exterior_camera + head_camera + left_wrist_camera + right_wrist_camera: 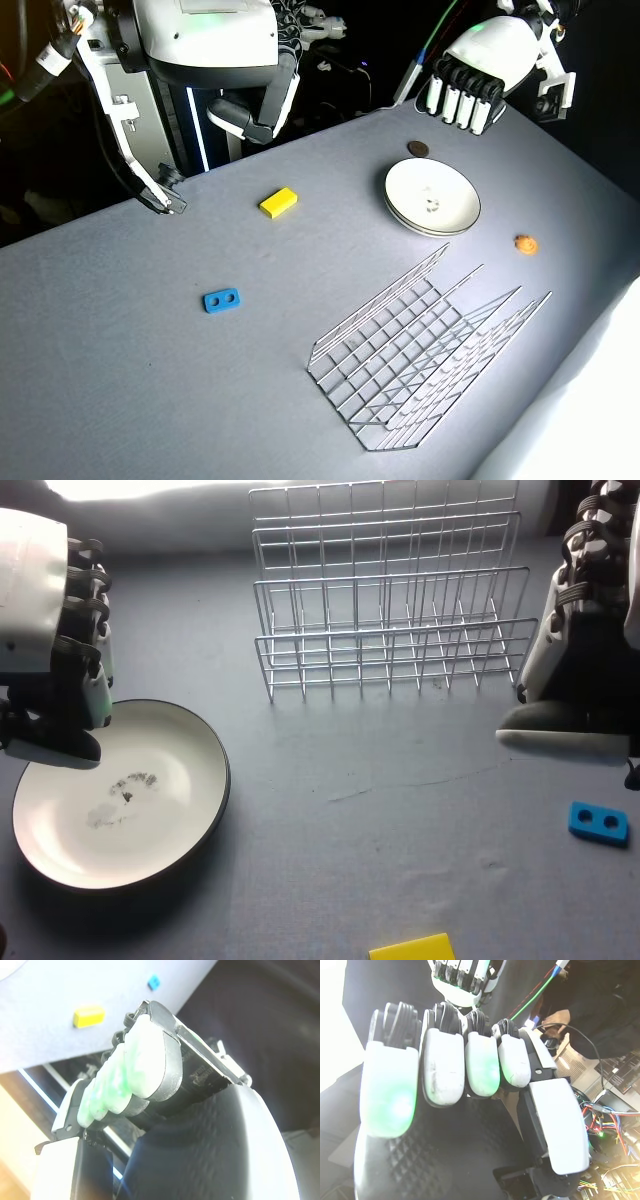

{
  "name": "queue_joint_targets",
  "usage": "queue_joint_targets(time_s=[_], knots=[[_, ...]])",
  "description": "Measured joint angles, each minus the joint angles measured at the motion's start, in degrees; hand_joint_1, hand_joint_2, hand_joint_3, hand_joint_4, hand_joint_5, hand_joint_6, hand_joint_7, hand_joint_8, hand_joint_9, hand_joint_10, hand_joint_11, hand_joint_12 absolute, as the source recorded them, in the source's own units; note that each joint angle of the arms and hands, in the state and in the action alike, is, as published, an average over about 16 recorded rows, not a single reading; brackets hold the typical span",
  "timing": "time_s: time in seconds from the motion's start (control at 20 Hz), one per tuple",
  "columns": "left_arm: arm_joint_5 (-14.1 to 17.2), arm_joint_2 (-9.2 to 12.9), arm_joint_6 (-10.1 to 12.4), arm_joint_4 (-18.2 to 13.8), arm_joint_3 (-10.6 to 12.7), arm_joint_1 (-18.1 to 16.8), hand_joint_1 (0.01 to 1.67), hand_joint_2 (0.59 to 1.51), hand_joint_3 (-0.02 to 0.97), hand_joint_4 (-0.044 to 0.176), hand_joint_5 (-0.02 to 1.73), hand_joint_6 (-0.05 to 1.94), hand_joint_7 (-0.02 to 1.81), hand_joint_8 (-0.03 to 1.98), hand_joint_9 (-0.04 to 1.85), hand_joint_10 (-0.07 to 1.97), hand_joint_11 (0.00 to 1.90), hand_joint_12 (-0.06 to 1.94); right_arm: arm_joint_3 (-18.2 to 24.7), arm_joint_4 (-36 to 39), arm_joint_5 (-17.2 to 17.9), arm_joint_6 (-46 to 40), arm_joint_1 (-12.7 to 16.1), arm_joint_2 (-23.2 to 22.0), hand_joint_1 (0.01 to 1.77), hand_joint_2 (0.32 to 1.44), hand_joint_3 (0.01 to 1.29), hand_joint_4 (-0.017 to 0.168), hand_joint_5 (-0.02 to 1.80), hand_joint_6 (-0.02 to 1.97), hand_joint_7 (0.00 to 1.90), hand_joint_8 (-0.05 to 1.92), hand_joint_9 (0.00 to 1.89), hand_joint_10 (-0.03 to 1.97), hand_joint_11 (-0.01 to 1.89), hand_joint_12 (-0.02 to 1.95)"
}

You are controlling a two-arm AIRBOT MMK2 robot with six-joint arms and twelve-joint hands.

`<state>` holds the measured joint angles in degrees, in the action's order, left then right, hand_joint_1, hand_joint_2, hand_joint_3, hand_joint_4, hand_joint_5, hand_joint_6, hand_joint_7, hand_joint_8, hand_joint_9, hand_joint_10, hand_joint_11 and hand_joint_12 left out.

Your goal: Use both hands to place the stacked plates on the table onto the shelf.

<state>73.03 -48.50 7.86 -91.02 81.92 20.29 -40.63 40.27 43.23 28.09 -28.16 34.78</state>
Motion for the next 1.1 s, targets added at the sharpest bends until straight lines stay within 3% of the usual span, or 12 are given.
queue_joint_targets(time_s=[0.2,0.4,0.55,0.65,0.75,0.9,1.1], knots=[[1.0,-0.4,0.1,-1.8,0.8,-0.4,0.14,1.135,0.043,0.028,0.47,0.61,0.47,0.58,0.52,0.56,0.55,0.57,0.0,0.0,0.0,0.0,0.0,0.0,0.13,1.15,0.05,0.018,0.61,0.7,0.66,0.68,0.7,0.68,0.82,0.61],[2.1,-0.7,-0.6,-4.0,1.9,-0.2,0.11,1.125,0.039,0.022,0.36,0.45,0.35,0.43,0.39,0.41,0.41,0.41,0.0,0.0,-0.3,-0.3,0.0,0.0,0.11,1.14,0.04,0.014,0.45,0.52,0.49,0.5,0.52,0.51,0.61,0.45],[3.2,-1.3,-1.4,-6.0,3.6,0.7,0.03,1.092,0.037,0.0,0.13,0.15,0.12,0.12,0.14,0.11,0.16,0.11,0.0,-0.3,-1.4,-1.3,0.2,0.1,0.08,1.1,0.03,0.002,0.21,0.22,0.23,0.21,0.25,0.21,0.31,0.16],[4.0,-1.7,-2.0,-7.2,4.9,1.8,0.02,1.094,0.024,0.003,0.04,0.01,0.03,0.0,0.04,0.01,0.05,-0.01,-0.2,-0.4,-2.3,-2.4,0.4,0.2,0.16,1.08,0.02,0.001,0.08,0.06,0.09,0.05,0.09,0.05,0.13,0.02],[4.6,-2.1,-2.9,-8.1,6.2,3.4,0.02,1.096,0.027,0.005,0.02,0.0,0.01,-0.01,0.02,0.01,0.02,-0.01,-0.5,-0.1,-3.5,-4.0,0.7,0.4,0.26,1.07,0.02,0.003,0.02,0.02,0.02,0.01,0.02,0.01,0.03,0.0],[5.3,-3.0,-4.5,-8.9,8.5,7.0,0.02,1.097,0.027,0.006,0.02,0.0,0.02,-0.02,0.02,0.0,0.01,-0.02,-1.0,0.6,-5.9,-6.5,1.2,1.0,0.42,1.06,0.02,0.002,0.02,0.02,0.02,0.02,0.02,0.01,0.01,-0.01],[5.5,-4.5,-6.6,-7.3,12.1,13.0,0.02,1.099,0.027,0.007,0.02,0.0,0.02,-0.02,0.02,0.0,0.01,-0.02,-1.9,1.6,-9.9,-9.8,1.8,2.1,0.68,1.03,0.02,0.002,0.02,0.02,0.02,0.01,0.02,0.0,0.01,-0.01]])
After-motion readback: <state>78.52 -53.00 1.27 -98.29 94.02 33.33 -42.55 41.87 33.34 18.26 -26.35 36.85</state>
